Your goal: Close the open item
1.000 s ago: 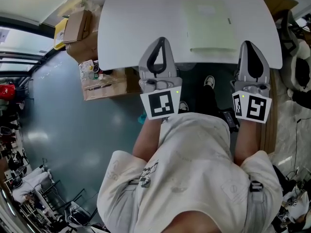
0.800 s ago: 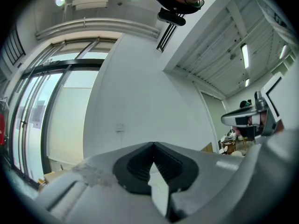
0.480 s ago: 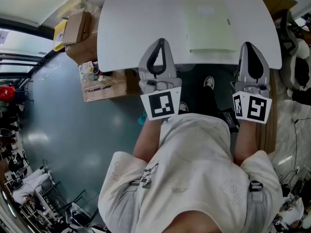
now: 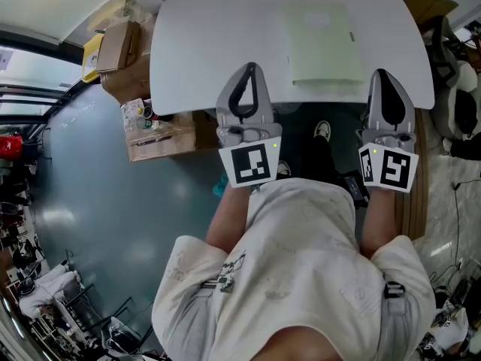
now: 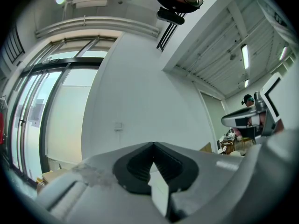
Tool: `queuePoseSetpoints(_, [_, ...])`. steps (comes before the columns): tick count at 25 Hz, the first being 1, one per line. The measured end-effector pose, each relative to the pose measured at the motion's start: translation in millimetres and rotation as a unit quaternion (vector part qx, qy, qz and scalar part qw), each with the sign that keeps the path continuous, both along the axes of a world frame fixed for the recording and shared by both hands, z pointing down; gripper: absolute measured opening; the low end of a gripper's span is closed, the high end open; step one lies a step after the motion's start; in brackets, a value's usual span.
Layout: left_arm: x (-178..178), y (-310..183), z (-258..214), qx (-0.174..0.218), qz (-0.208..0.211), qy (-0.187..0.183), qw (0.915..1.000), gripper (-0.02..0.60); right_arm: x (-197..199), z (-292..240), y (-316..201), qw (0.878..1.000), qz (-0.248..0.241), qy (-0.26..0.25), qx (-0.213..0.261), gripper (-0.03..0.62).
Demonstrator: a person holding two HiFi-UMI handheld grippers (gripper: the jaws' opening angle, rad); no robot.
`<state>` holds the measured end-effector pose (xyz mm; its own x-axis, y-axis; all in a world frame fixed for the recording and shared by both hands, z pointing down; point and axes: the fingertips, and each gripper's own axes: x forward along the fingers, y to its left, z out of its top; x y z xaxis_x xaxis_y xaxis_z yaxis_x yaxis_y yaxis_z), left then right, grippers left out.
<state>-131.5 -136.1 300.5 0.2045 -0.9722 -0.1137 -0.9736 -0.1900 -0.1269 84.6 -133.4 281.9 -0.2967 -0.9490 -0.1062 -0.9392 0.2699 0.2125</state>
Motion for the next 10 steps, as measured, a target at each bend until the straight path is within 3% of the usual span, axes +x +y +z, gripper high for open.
queuePoseSetpoints(10, [1.5,-1.9,-3.1,0.007,0.002,0.001,1.0000,0.002,1.9,0.1,1.1,1.000,0.001,0.008,-0.003,0.002])
